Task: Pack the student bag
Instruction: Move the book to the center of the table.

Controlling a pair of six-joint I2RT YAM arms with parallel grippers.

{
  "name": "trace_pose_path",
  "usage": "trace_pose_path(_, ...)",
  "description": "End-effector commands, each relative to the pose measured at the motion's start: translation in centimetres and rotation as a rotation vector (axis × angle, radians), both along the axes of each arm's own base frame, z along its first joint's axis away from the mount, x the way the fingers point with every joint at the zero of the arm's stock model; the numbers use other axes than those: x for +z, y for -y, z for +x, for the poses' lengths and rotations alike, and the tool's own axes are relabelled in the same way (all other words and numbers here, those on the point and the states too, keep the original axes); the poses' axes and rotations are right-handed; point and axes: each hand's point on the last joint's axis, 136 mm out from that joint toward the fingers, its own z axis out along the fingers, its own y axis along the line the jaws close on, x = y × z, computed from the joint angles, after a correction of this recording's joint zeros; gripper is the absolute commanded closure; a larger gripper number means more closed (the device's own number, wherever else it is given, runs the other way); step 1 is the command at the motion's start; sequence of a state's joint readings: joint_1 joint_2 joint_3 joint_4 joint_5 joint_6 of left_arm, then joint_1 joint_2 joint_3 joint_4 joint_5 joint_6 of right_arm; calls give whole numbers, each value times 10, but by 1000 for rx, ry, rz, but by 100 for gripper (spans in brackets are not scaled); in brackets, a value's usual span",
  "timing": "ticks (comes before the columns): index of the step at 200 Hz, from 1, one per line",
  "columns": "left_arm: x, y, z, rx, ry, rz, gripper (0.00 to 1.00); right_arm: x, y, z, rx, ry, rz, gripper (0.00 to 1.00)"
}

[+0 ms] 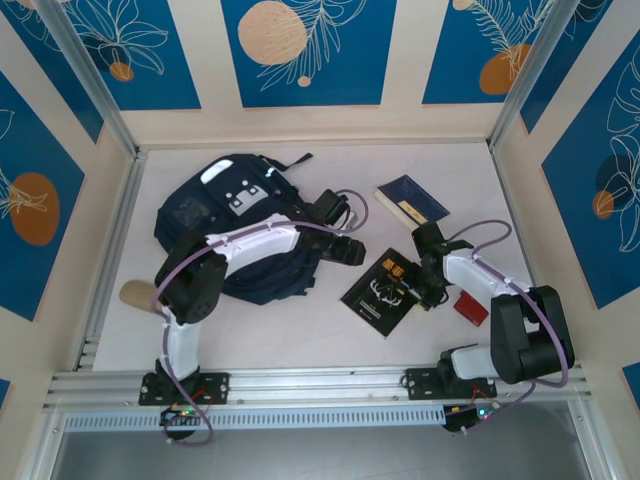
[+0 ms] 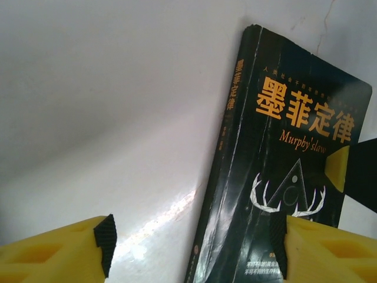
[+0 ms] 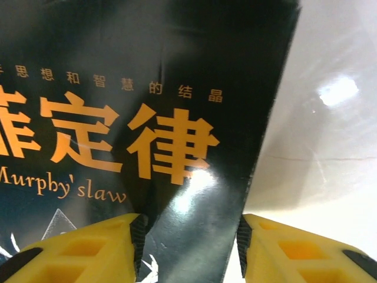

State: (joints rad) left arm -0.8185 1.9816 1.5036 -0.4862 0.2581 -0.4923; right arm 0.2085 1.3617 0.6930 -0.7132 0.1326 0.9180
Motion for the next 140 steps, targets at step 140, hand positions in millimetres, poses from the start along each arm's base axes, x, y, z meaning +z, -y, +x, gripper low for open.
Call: trace_pose_path(140, -64, -3, 0, 33, -88, 178, 47, 4, -24, 41, 166, 70, 88, 47)
